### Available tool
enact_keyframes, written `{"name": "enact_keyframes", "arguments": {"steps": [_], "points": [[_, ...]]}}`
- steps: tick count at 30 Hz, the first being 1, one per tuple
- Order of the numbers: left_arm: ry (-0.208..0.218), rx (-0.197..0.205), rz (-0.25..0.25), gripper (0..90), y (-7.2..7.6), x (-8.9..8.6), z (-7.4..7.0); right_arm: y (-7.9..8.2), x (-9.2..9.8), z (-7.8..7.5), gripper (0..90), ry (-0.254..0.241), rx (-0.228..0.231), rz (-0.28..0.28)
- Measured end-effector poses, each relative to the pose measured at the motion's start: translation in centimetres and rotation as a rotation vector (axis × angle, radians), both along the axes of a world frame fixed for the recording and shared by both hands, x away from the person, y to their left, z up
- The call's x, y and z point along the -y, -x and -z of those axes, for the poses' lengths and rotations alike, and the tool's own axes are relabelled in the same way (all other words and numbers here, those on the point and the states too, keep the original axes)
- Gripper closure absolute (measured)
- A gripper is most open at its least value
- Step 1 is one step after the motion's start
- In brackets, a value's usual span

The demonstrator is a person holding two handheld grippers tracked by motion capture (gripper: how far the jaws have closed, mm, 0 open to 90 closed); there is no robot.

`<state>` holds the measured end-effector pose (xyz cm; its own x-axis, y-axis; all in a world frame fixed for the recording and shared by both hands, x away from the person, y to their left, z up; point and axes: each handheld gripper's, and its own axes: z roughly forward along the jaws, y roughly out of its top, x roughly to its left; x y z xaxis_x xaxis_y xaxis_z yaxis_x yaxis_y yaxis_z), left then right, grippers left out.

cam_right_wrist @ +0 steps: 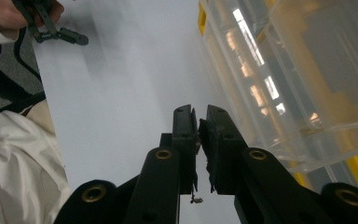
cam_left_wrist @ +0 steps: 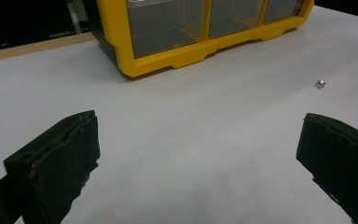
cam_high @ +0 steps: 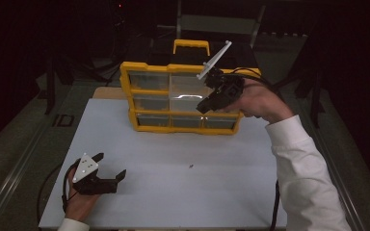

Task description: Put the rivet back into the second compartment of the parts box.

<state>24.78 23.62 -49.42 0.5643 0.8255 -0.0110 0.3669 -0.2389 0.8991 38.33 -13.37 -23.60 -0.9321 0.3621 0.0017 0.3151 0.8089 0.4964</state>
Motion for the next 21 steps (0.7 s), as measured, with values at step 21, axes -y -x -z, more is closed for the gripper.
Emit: {"name": "enact_keyframes", "arguments": {"steps": [21], "points": [[0.001,-0.001,0.001,0.2,0.0,0.0,0.0,-1.8,-0.1,-2.8,82.7,-0.062,0.016,0.081]]}}
